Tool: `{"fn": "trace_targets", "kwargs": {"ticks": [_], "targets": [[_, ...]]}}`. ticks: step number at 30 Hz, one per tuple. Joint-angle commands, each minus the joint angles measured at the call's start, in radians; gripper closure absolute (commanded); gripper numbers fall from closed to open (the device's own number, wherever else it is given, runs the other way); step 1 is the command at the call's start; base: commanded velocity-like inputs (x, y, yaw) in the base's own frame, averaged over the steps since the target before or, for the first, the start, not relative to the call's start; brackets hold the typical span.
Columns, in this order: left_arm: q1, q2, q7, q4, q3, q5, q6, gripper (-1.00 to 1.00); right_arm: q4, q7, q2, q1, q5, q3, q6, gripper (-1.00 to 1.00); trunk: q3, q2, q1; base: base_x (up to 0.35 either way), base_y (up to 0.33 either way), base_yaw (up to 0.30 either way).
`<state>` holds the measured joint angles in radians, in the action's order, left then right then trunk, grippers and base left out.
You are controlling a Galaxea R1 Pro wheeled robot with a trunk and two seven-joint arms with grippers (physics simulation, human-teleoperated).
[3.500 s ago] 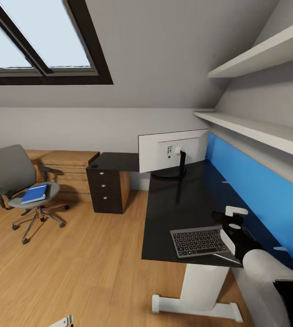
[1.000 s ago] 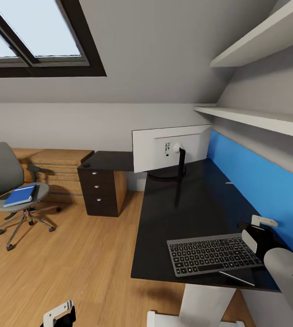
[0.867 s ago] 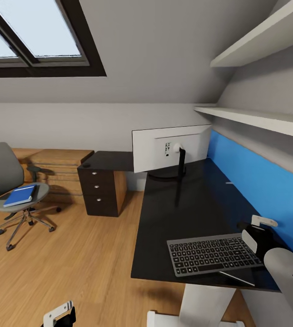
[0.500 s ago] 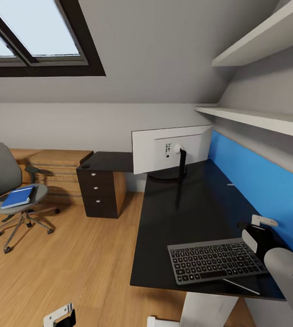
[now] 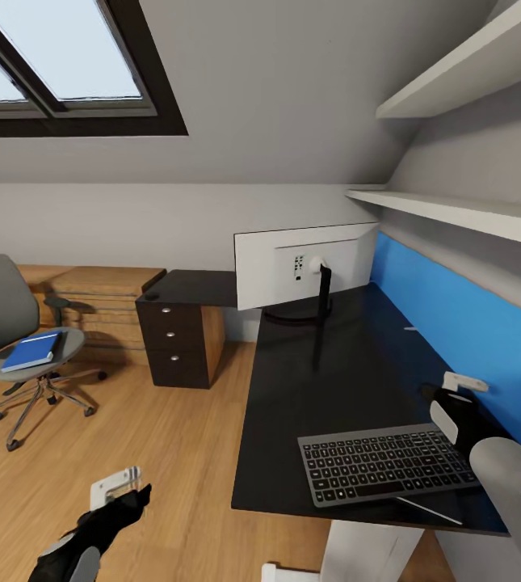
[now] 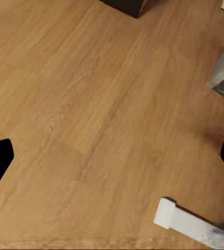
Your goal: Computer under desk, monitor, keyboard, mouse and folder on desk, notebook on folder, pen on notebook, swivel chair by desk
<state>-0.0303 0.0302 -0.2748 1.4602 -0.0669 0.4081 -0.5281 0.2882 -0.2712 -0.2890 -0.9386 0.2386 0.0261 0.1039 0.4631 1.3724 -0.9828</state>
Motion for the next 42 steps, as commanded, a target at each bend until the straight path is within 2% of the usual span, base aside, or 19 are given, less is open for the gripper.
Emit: {"fn": "trace_targets", "kwargs": {"ticks": [1, 4, 6, 9, 14, 18, 20, 24, 38, 42], "targets": [[0.000, 0.000, -0.009, 0.043, -0.002, 0.030, -0.029, -1.00, 0.003, -0.002, 0.000, 0.000, 0.000, 0.002, 0.006, -1.00, 0.001, 0.001, 0.000, 0.000, 0.000, 0.000], [0.000, 0.001, -0.009, 0.126, -0.009, 0.117, -0.091, -1.00, 0.003, -0.002, -0.001, 0.000, 0.000, 0.002, 0.007, -1.00, 0.007, 0.015, -0.008, 0.000, 0.000, 0.000], [0.000, 0.000, -0.010, 0.119, -0.010, 0.143, -0.102, -1.00, 0.003, -0.002, -0.001, 0.000, -0.001, 0.002, 0.007, -1.00, 0.014, 0.029, -0.015, 0.000, 0.000, 0.000], [0.000, 0.000, -0.009, 0.073, -0.011, 0.157, -0.107, -1.00, 0.004, 0.002, -0.001, 0.000, 0.000, 0.002, 0.006, -1.00, 0.023, 0.050, -0.027, 0.000, 0.000, 0.000], [0.000, 0.002, -0.008, 0.050, -0.013, 0.162, -0.106, -1.00, 0.001, 0.007, -0.001, 0.000, 0.002, 0.002, 0.009, -1.00, 0.039, 0.085, -0.046, 0.000, 0.000, 0.000], [0.000, 0.001, -0.010, 0.047, -0.010, 0.162, -0.105, -1.00, 0.003, 0.034, -0.005, 0.000, 0.001, 0.002, 0.060, -1.00, 0.051, 0.113, -0.061, 0.000, 0.000, 0.000], [0.000, 0.003, -0.009, 0.050, -0.014, 0.162, -0.104, -1.00, 0.004, 0.056, -0.009, 0.000, 0.000, 0.003, 0.114, -1.00, 0.058, 0.127, -0.069, 0.000, 0.000, 0.000], [0.000, 0.006, -0.009, 0.057, -0.018, 0.162, -0.104, -1.00, 0.005, 0.064, -0.012, 0.000, -0.001, 0.004, 0.139, -1.00, 0.070, 0.155, -0.084, 0.000, 0.000, 0.000], [0.000, 0.005, -0.008, 0.060, -0.013, 0.161, -0.100, -1.00, 0.005, 0.063, -0.013, 0.000, -0.001, 0.002, 0.143, -1.00, 0.114, 0.253, -0.138, 0.000, 0.000, 0.000], [0.000, 0.005, -0.008, 0.060, -0.013, 0.161, -0.099, -1.00, 0.005, 0.063, -0.013, 0.000, -0.001, 0.002, 0.144, -1.00, 0.114, 0.253, -0.138, 0.000, 0.000, 0.000]]}}
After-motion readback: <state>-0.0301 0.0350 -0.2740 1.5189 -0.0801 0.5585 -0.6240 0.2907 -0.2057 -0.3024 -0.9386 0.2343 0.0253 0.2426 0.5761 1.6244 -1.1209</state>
